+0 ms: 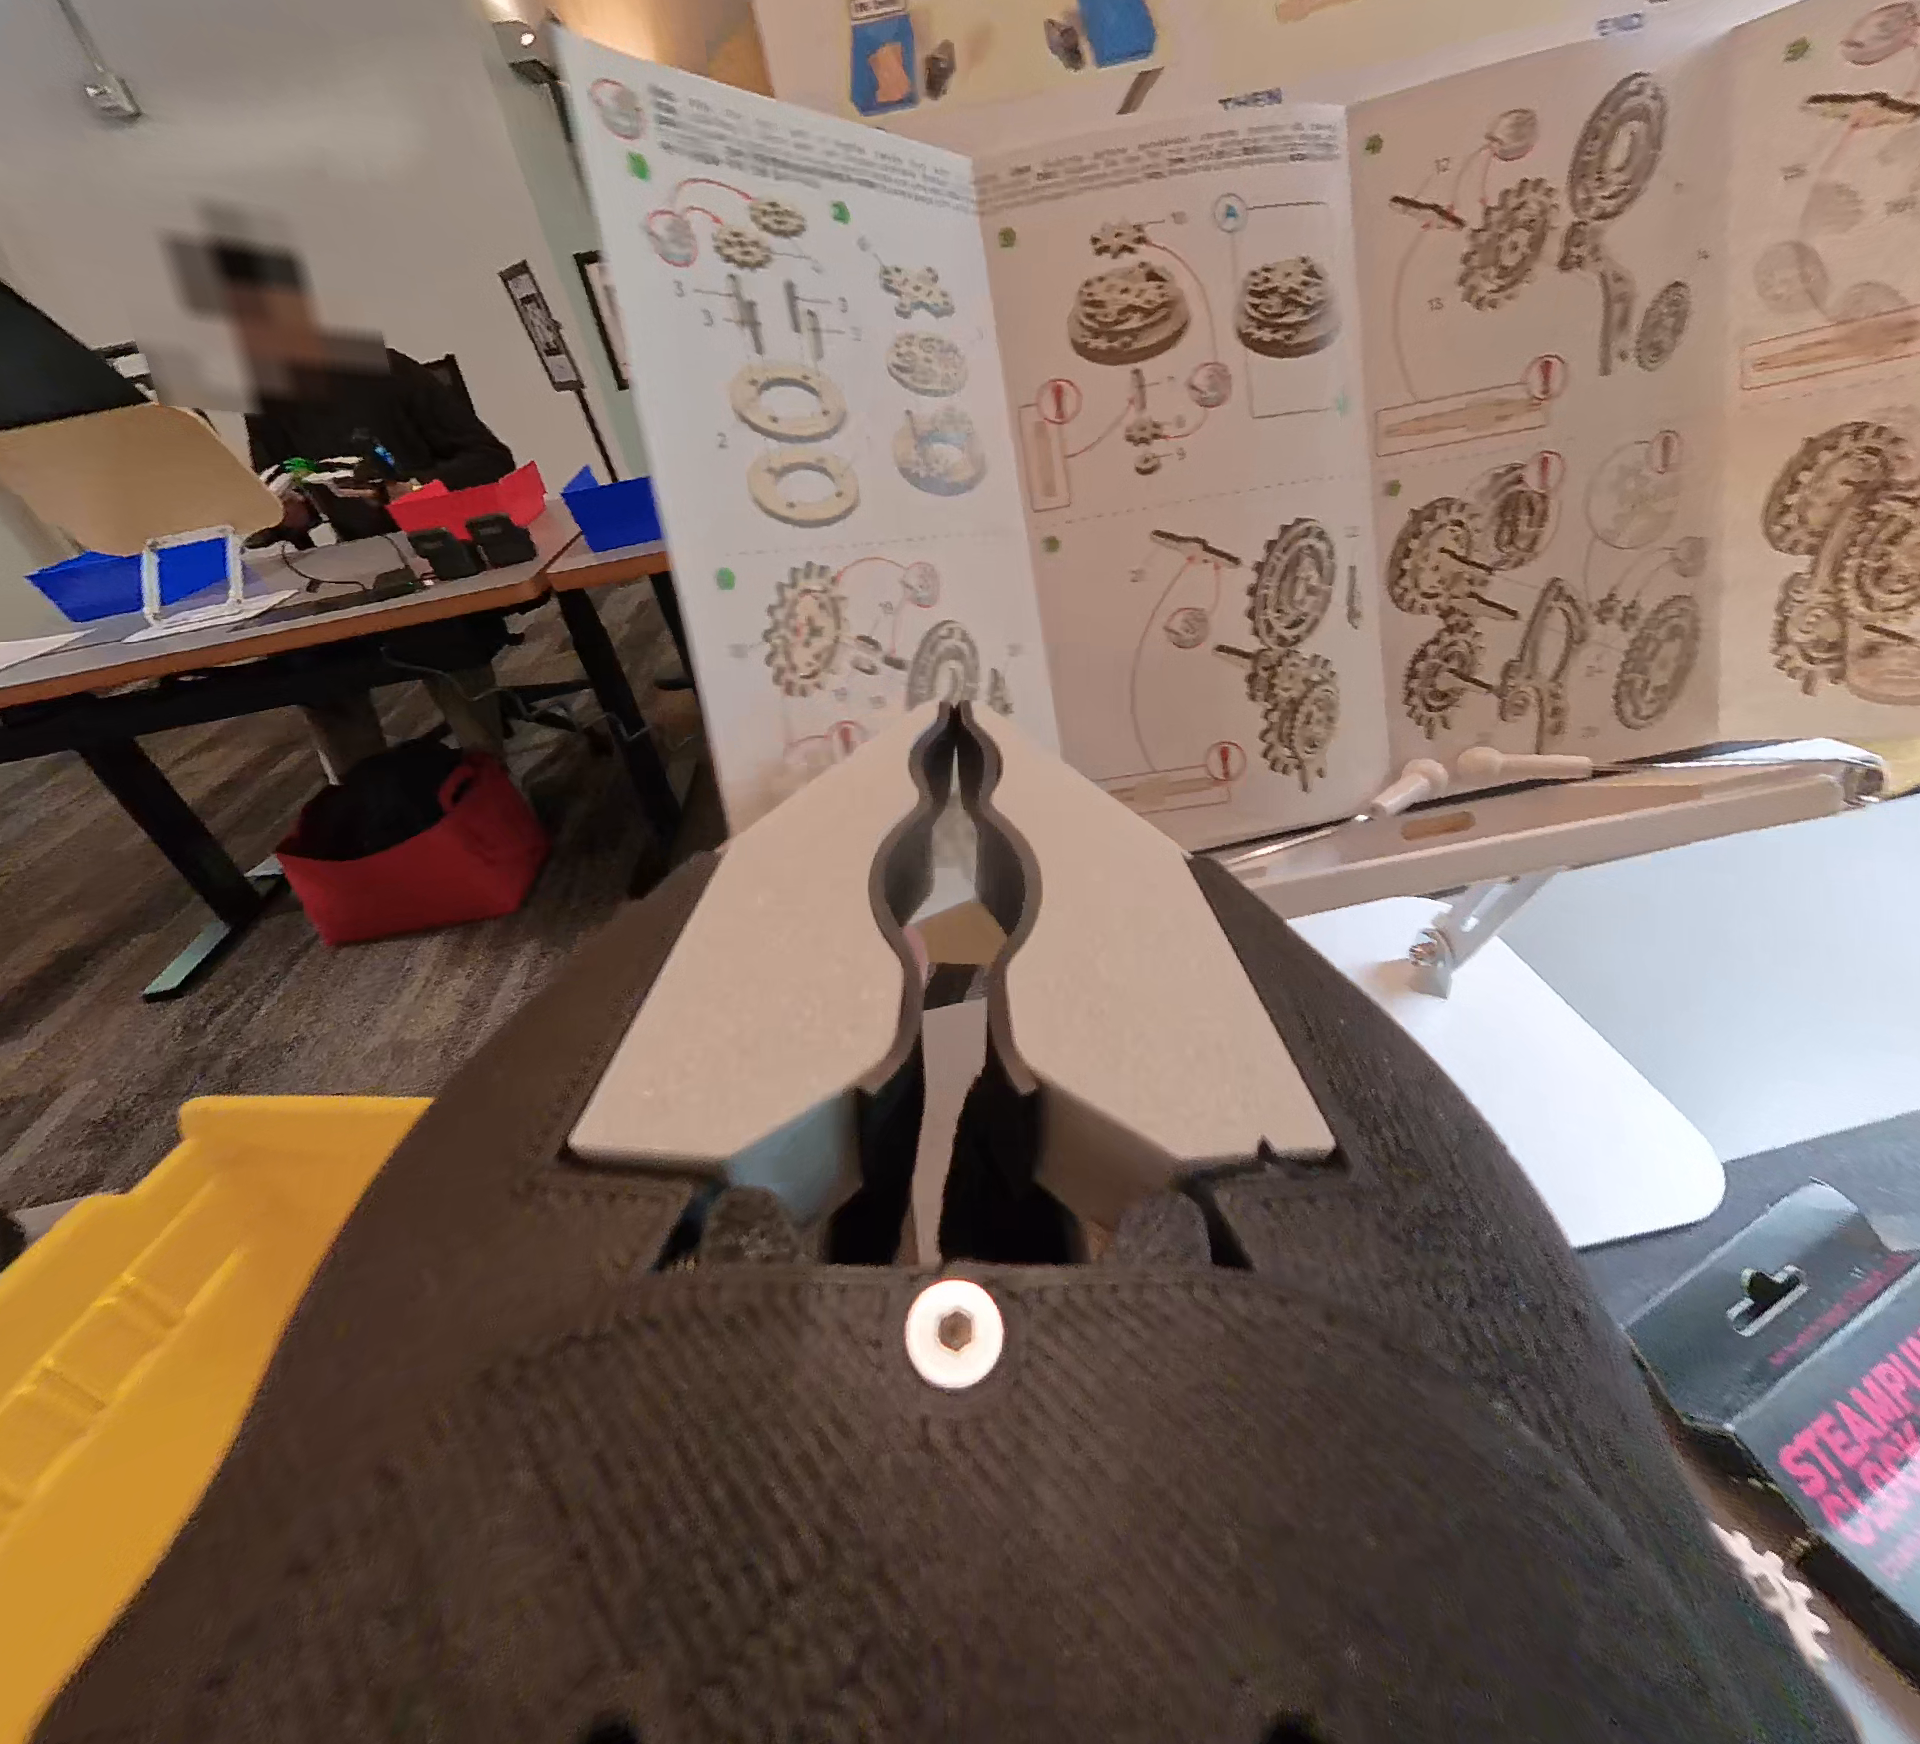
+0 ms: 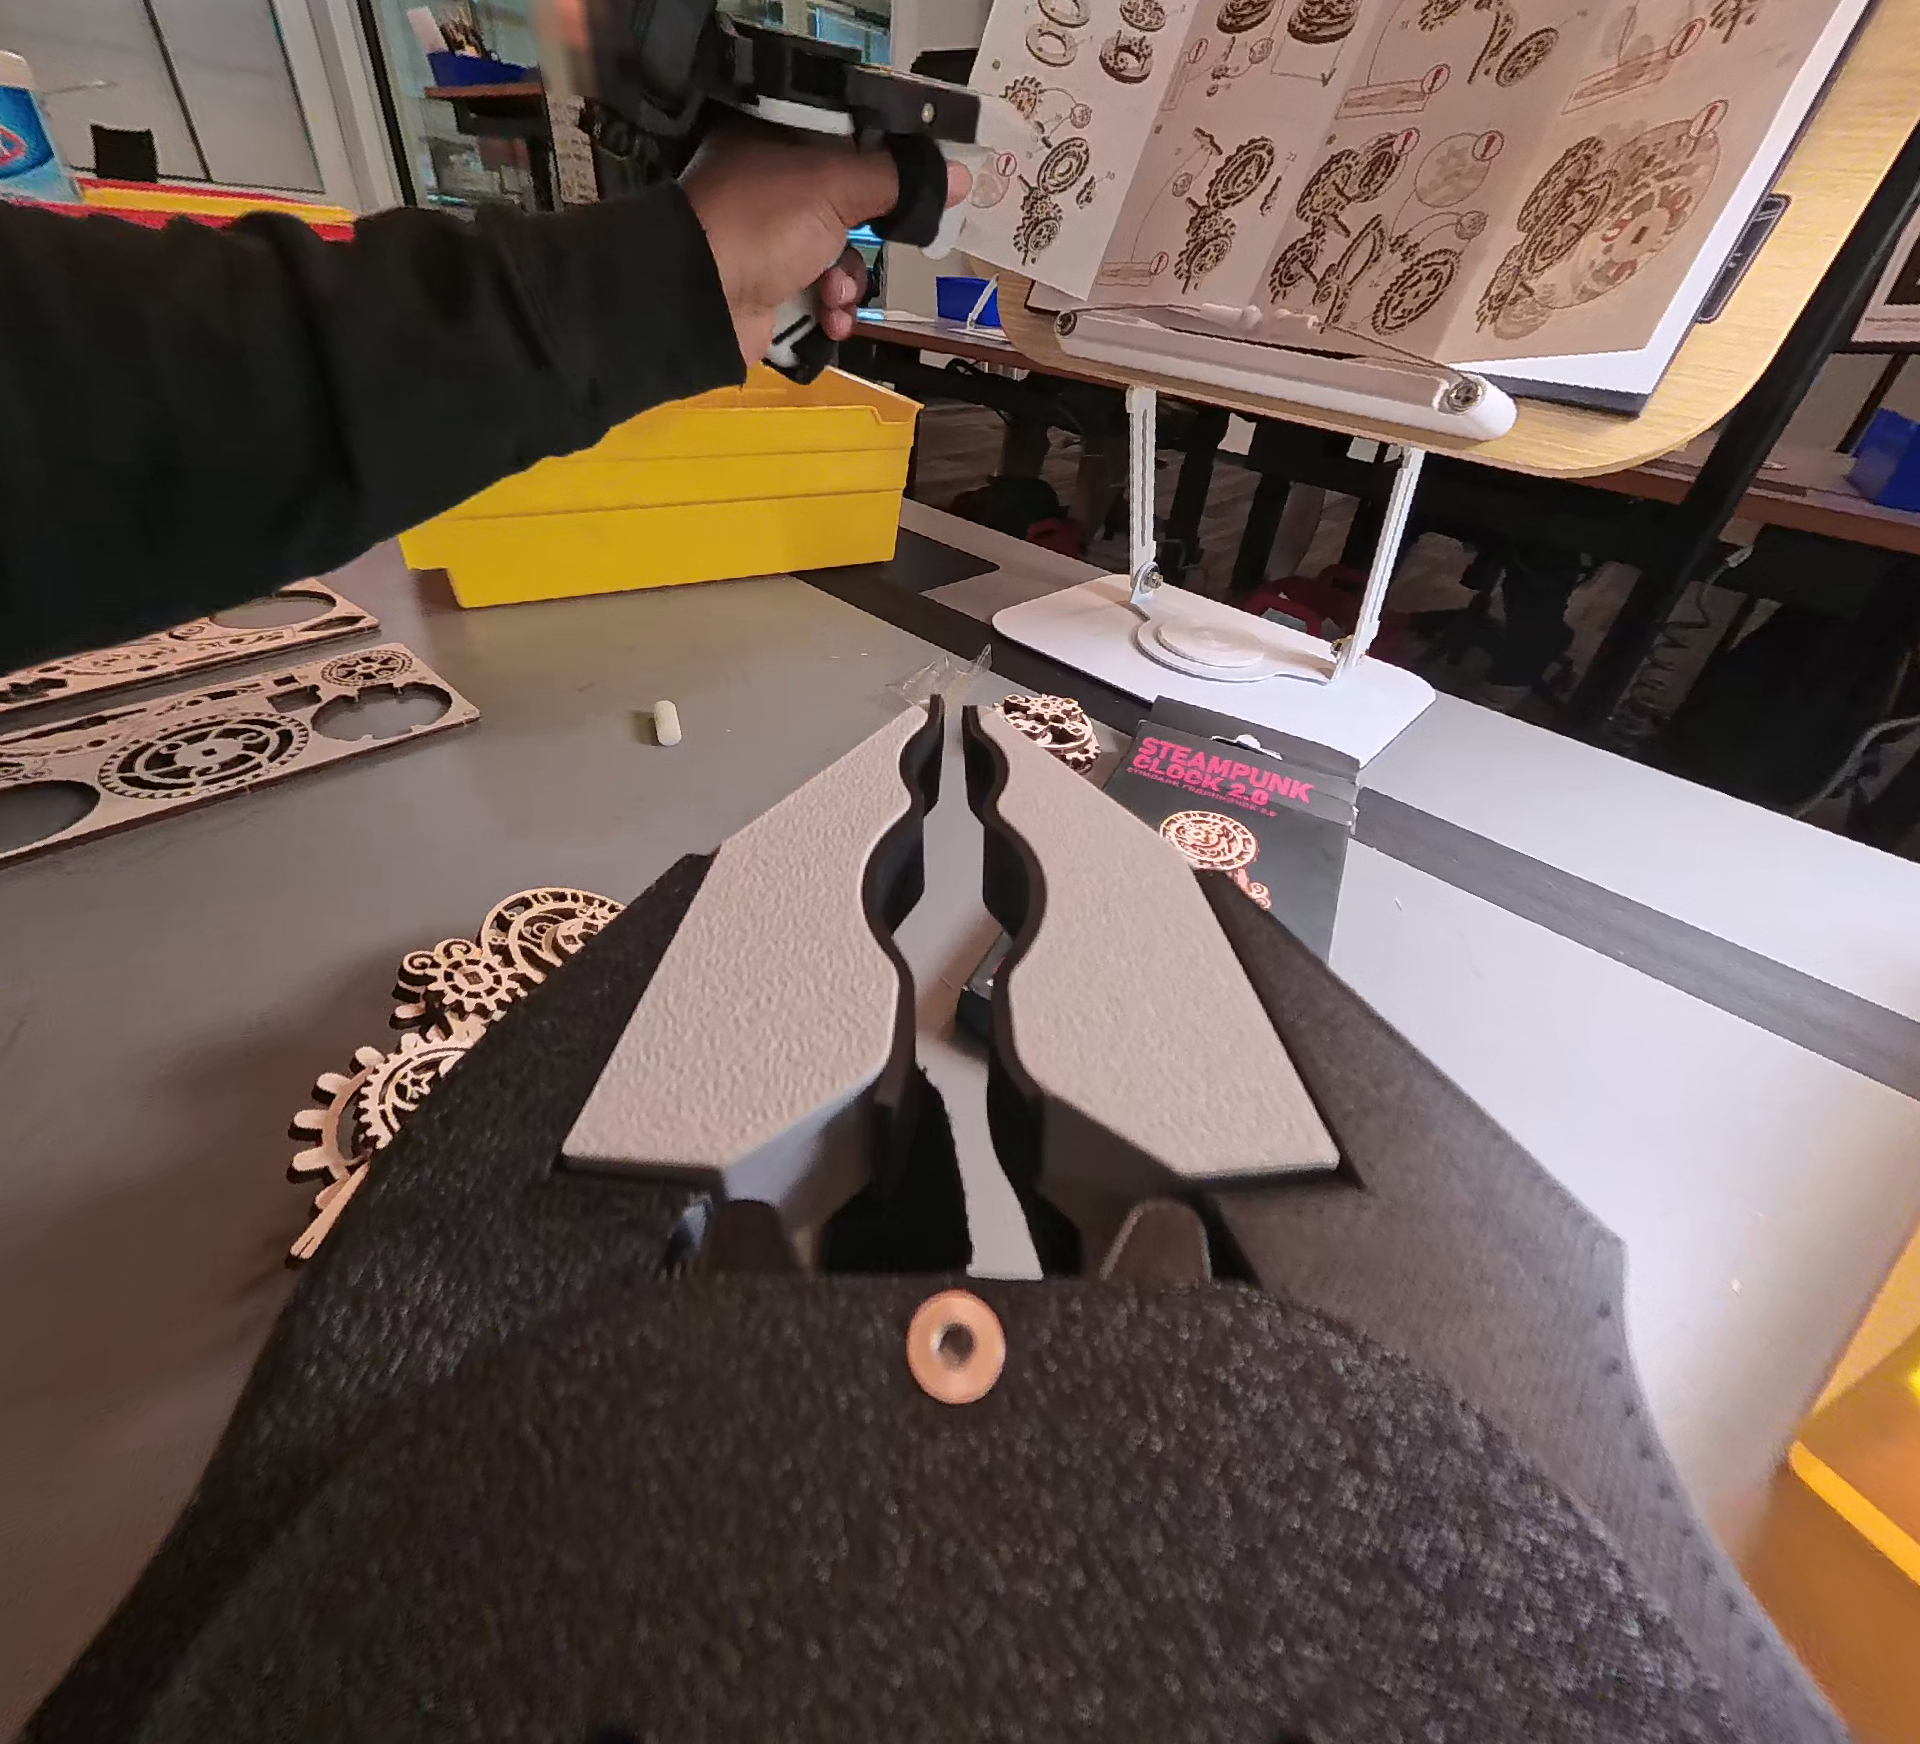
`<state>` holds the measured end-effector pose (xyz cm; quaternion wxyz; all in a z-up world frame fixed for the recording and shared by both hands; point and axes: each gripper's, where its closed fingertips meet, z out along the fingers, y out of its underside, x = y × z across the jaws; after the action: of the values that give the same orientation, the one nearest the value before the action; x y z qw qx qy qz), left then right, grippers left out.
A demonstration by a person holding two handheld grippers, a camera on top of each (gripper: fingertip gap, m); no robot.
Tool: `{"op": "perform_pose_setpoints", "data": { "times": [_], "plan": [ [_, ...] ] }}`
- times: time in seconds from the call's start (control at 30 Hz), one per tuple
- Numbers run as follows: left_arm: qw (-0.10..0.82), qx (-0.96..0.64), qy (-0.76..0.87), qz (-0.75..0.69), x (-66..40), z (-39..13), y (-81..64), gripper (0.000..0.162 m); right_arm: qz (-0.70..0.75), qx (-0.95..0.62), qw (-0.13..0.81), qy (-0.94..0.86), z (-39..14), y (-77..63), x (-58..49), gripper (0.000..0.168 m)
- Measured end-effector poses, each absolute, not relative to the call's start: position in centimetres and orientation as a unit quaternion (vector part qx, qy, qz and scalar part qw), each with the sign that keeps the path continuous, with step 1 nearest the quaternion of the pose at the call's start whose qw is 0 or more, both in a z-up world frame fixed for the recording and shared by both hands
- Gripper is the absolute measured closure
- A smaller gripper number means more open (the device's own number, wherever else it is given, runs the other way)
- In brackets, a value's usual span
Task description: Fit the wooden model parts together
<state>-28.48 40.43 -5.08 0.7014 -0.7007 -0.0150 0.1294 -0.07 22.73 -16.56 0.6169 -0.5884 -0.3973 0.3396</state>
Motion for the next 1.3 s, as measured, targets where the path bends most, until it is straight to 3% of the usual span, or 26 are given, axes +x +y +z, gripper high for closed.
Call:
{"op": "perform_pose_setpoints", "data": {
  "times": [1.3],
  "plan": [
    [0.712, -0.695, 0.031, 0.088, -24.6, -5.8, 45.2, 0.161, 0.336, -0.592, 0.612, -0.402, -17.2, 23.0, -0.1, 0.165]
  ]
}}
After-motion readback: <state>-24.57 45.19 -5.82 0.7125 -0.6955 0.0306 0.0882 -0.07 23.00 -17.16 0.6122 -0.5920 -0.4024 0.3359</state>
